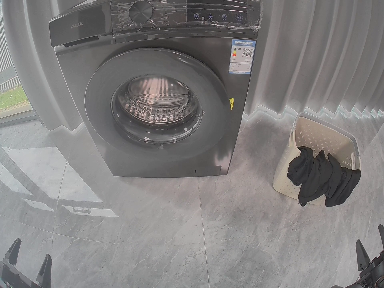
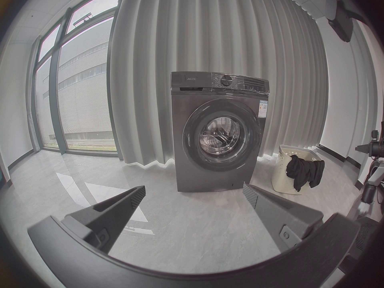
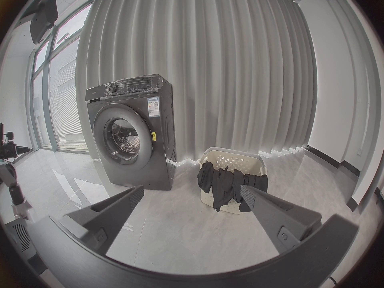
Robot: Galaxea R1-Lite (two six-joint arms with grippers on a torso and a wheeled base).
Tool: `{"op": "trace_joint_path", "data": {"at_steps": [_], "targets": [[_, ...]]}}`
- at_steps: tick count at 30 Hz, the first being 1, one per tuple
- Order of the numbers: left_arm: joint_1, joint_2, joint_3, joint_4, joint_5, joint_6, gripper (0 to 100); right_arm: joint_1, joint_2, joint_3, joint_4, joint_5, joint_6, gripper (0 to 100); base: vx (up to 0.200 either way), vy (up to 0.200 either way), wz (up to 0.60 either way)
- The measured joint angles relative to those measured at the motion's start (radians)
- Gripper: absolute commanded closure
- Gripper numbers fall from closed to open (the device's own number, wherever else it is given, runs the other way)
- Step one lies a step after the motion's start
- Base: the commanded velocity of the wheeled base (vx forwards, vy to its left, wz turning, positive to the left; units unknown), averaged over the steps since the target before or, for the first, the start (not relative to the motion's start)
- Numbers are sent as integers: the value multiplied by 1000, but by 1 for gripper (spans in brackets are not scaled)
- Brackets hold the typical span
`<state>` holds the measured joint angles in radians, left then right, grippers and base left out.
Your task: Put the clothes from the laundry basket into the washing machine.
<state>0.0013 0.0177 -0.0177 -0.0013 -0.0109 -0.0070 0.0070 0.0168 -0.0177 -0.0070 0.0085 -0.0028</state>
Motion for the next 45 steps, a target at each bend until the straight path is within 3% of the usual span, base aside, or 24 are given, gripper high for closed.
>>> {"op": "trace_joint_path", "data": {"at_steps": [12, 19, 32, 38, 45], "targets": [[0, 0, 0, 0, 0, -1, 0, 0, 0, 0, 0, 0, 0, 0, 0, 0, 0], [0, 0, 0, 0, 0, -2, 0, 0, 0, 0, 0, 0, 0, 0, 200, 0, 0], [0, 0, 0, 0, 0, 0, 0, 0, 0, 0, 0, 1, 0, 0, 0, 0, 0], [0, 0, 0, 0, 0, 0, 0, 0, 0, 0, 0, 1, 0, 0, 0, 0, -600], [0, 0, 0, 0, 0, 0, 0, 0, 0, 0, 0, 0, 0, 0, 0, 0, 0]]}}
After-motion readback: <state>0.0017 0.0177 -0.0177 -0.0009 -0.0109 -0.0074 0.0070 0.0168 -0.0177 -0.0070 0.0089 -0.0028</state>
